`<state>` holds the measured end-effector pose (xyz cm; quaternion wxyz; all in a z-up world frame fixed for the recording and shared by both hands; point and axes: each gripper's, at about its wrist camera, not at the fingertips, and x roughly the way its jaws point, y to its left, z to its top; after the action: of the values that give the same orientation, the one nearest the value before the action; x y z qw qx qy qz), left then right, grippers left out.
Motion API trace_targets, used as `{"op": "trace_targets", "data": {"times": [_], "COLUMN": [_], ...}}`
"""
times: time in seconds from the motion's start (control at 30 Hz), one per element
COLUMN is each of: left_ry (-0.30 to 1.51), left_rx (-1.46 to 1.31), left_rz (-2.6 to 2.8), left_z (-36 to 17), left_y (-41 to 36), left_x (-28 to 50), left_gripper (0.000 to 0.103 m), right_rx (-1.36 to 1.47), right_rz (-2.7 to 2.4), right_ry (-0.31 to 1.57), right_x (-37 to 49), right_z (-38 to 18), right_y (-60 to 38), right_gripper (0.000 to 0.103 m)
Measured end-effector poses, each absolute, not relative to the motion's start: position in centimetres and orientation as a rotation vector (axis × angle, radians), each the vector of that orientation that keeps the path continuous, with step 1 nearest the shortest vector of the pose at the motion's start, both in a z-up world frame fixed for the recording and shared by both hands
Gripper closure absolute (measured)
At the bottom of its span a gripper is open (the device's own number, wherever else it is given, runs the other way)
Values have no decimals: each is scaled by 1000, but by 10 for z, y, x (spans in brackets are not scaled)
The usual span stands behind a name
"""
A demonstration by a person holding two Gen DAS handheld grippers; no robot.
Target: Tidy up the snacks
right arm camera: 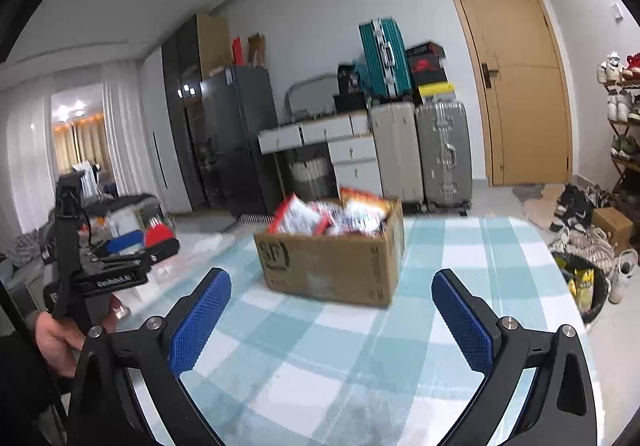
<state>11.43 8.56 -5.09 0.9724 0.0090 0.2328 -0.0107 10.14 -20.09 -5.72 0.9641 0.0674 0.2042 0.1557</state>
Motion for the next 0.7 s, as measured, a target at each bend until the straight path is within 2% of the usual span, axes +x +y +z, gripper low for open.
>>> {"op": "trace_targets", "data": {"times": [0.27, 0.7], "left_ry": [488, 436], "left_rx": [-1, 9], "left_rz": [-7, -4], "left_z": [-99, -93], "left_y": [98, 92], "left_x": [133, 127], "left_gripper": [0, 0], "right_rx": [156, 168], "right_rz": [288, 221], "right_ry": [414, 445], "right_x": [107, 113], "right_z": [-85, -104], "right_y": [-202, -209], "right_gripper": [1, 0]}}
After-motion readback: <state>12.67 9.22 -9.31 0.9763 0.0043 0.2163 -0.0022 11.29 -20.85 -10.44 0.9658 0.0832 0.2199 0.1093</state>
